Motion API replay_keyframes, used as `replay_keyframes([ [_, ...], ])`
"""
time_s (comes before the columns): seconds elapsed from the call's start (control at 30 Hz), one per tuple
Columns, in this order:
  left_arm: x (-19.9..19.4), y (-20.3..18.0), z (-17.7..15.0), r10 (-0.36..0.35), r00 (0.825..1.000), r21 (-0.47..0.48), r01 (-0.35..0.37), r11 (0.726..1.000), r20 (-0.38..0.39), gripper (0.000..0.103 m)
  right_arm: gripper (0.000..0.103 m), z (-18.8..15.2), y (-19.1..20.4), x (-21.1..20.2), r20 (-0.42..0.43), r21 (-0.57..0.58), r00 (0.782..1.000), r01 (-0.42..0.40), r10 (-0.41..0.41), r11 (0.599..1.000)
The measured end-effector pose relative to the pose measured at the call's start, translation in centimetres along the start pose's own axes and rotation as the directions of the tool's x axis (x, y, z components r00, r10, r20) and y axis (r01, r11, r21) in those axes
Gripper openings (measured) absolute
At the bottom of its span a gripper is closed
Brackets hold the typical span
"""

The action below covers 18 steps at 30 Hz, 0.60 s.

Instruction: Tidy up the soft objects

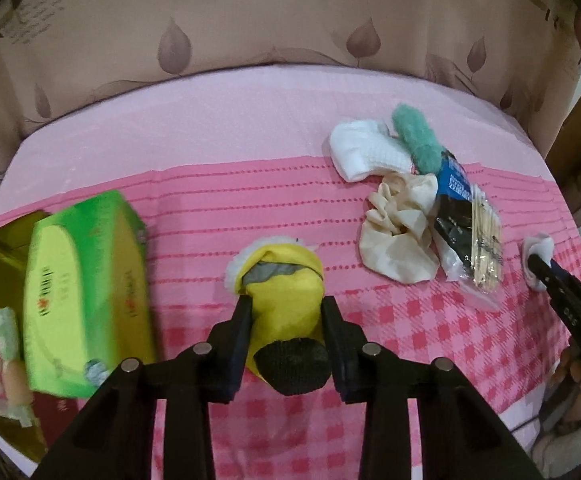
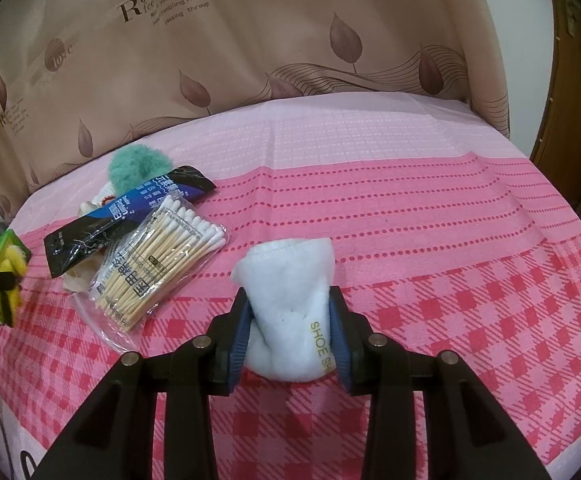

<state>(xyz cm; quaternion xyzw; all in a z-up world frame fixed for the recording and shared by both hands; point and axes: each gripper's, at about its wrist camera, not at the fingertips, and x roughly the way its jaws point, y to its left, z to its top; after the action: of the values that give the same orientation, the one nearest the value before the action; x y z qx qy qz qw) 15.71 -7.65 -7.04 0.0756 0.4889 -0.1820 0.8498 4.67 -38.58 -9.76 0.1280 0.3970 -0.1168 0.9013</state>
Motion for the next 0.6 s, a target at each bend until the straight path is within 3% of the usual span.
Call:
replay_keyframes([
  [0.33, -5.2, 3.6, -1.2, 0.062, 0.997, -0.036, -0.060, 0.998, 0.054, 0.034, 0.035, 0.0, 0.1, 0.1, -0.002, -0.009, 1.000, 0.009, -0.009, 1.000],
  [0.6, -8.7, 8.8, -1.9, 0.150, 0.985, -0.098, -0.141, 0.985, 0.084, 0.034, 0.037, -0.2, 0.2, 0.0, -0.006, -0.035, 0.999, 0.031, -0.031, 0.999],
])
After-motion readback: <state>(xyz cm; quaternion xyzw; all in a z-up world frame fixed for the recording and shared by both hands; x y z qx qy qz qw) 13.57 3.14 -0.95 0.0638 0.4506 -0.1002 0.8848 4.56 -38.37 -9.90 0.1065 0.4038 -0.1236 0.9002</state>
